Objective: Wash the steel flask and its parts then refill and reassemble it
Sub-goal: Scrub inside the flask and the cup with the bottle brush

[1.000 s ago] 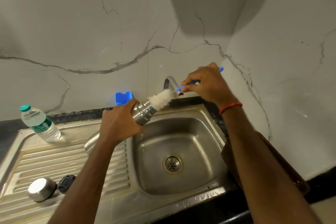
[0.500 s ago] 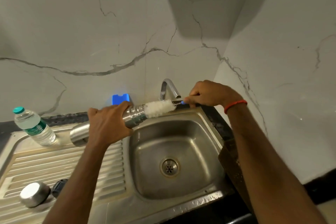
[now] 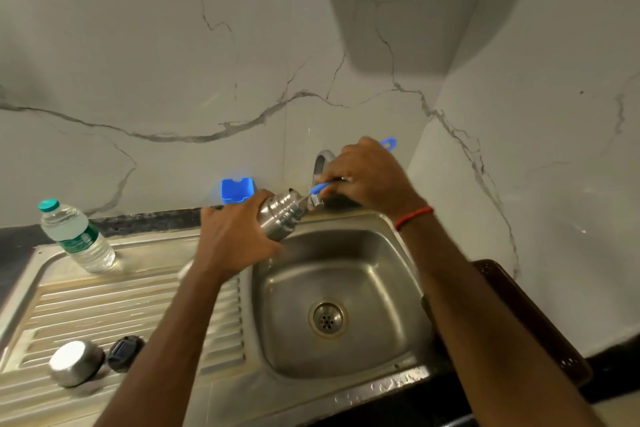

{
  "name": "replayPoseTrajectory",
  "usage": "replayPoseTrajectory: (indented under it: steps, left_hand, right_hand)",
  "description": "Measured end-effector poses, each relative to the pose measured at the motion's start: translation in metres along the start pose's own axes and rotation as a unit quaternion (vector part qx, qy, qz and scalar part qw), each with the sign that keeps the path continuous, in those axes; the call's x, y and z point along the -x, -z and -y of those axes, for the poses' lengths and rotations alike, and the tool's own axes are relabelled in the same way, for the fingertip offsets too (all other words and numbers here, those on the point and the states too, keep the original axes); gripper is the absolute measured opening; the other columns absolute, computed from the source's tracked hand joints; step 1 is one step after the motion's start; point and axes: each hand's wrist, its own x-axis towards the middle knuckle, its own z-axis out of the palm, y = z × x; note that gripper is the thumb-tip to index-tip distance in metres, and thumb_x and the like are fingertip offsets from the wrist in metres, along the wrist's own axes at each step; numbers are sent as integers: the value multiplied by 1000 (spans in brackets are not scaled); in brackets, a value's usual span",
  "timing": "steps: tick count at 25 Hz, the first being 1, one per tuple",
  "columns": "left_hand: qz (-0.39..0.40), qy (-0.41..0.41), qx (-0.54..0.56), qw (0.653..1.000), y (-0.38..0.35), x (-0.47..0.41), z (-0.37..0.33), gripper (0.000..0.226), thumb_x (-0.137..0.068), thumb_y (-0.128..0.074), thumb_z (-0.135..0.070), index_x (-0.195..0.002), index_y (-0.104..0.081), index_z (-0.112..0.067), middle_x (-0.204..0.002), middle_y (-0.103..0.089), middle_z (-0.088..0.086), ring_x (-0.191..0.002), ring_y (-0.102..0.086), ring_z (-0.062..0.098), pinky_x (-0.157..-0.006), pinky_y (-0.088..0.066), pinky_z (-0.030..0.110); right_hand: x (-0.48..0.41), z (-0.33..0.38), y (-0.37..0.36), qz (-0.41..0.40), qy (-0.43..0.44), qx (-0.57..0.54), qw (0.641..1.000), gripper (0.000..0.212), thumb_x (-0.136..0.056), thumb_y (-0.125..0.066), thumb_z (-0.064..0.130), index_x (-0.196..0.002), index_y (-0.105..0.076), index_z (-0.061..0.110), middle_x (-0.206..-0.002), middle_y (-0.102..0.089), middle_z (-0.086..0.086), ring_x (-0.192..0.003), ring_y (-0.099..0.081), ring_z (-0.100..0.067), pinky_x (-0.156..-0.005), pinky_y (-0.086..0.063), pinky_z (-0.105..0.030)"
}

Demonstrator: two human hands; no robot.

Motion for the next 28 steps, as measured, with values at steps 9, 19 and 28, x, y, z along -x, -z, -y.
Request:
replayPoseTrajectory:
  steps: [9, 19, 28]
  left_hand:
    - [-120, -1, -136, 983, 10, -4, 27, 66, -56, -80, -40, -117, -56, -38, -80, -65, -10, -71, -60, 23, -82, -30, 42]
    - [61, 13, 14, 998, 15, -2, 15, 72, -46, -67, -55, -115, -51, -45, -87, -64, -15, -86, -61, 15, -88, -31, 40]
    - [21, -16, -91, 996, 13, -3, 16, 68, -58, -75, -46, -122, -52, -44, -89, -65, -15, -82, -62, 16, -86, -30, 39]
  right_hand:
    - [12, -10, 6, 249, -193, -140, 939, 50, -100, -47, 51, -73, -73, 17, -68, -63, 0, -61, -54, -12, -66, -40, -26]
    - [7, 23, -24, -68, -24, -24, 997, 19, -86, -65, 40, -82, -77, 25, -62, -60, 6, -63, -42, -7, -63, -36, -30]
    - [3, 25, -16, 197, -90, -136, 967, 35, -96, -60, 45, -83, -77, 18, -56, -56, 11, -55, -51, -3, -52, -34, -13]
